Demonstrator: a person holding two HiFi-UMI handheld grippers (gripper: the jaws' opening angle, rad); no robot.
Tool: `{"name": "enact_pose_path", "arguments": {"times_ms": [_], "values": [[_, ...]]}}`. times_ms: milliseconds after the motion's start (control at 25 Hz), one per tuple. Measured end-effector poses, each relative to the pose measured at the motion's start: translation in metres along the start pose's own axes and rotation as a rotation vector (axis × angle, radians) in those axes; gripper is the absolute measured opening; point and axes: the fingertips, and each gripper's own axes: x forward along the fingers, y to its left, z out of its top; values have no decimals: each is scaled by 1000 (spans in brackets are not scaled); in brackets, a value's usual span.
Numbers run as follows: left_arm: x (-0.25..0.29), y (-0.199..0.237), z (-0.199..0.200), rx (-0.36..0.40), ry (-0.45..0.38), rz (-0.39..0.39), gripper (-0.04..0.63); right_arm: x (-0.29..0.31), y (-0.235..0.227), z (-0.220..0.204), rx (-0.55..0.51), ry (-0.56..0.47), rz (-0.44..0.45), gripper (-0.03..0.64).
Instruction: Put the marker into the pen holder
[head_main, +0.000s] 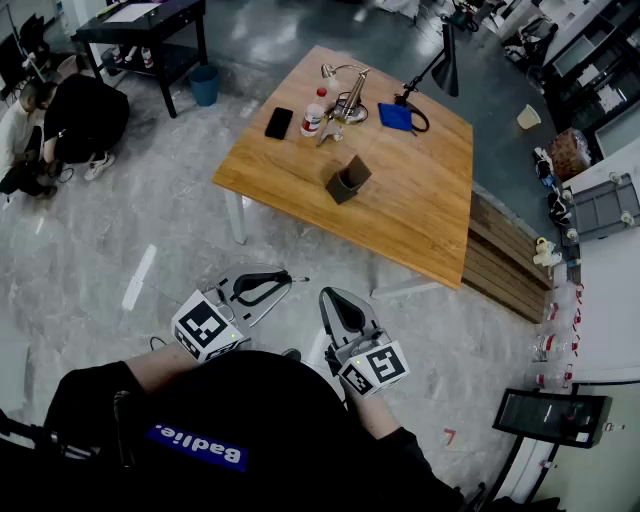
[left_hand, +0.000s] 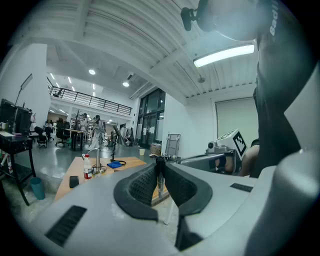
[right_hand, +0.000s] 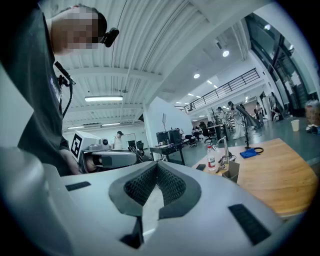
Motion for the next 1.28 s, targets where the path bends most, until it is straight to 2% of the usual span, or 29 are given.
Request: {"name": "enact_pose_path", "arguments": {"times_ms": [480,800,1000,1280], "values": [[24,-4,0,0,12,18,55,-12,-20,4,-1,-11,14,6],[52,-7,4,20,24,88,55,-40,-46,1,12,-19,43,6],[75,4,10,34,12,149,55,-61,-73,-8,32,-9,35,6],[108,43,20,59,6,141,55,-55,-110,-4,42,-8,-21,6]]}}
